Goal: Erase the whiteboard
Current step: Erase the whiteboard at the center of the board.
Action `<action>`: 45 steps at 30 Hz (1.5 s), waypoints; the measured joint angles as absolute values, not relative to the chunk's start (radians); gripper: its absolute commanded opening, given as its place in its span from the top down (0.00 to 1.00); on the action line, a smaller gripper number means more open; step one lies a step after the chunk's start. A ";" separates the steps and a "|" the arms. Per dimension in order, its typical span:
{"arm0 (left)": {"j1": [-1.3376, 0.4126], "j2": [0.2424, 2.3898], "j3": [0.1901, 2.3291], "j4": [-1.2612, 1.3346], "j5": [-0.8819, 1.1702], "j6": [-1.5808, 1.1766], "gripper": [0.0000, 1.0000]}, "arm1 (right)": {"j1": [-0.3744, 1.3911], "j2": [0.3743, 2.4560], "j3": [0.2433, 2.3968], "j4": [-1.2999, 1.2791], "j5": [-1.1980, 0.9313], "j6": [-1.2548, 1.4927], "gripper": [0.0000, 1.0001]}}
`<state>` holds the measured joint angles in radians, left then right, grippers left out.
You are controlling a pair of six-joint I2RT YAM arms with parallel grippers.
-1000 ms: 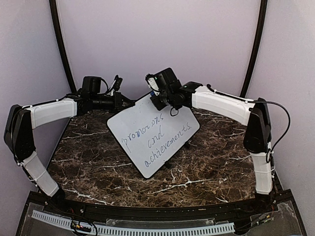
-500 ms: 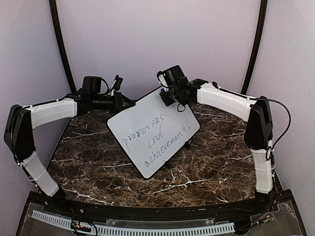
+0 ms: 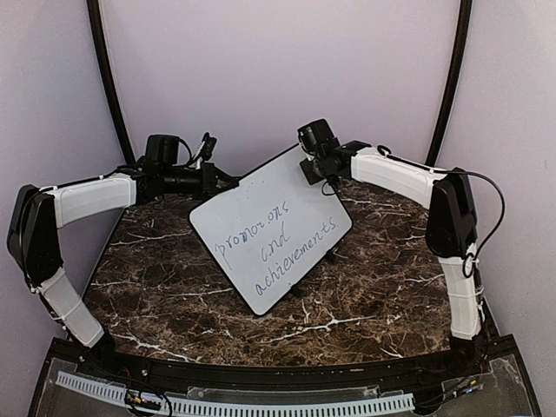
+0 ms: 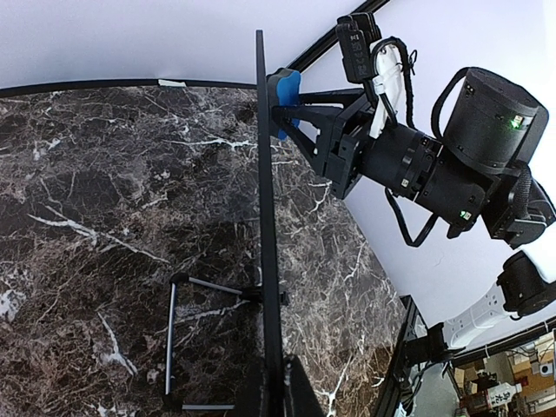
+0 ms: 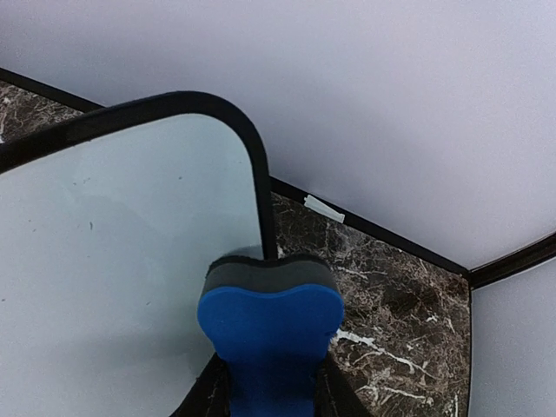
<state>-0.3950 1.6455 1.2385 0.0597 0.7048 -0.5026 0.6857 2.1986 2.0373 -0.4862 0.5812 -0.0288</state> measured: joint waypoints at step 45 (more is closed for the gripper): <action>-0.398 1.645 1.238 0.074 0.746 -0.475 1.00 | 1.129 2.072 1.883 -0.419 0.392 -0.039 0.72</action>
<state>-0.3977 1.6455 1.2385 0.0742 0.7460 -0.4751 1.1294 2.0720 1.8828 -0.4191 0.3916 -0.0387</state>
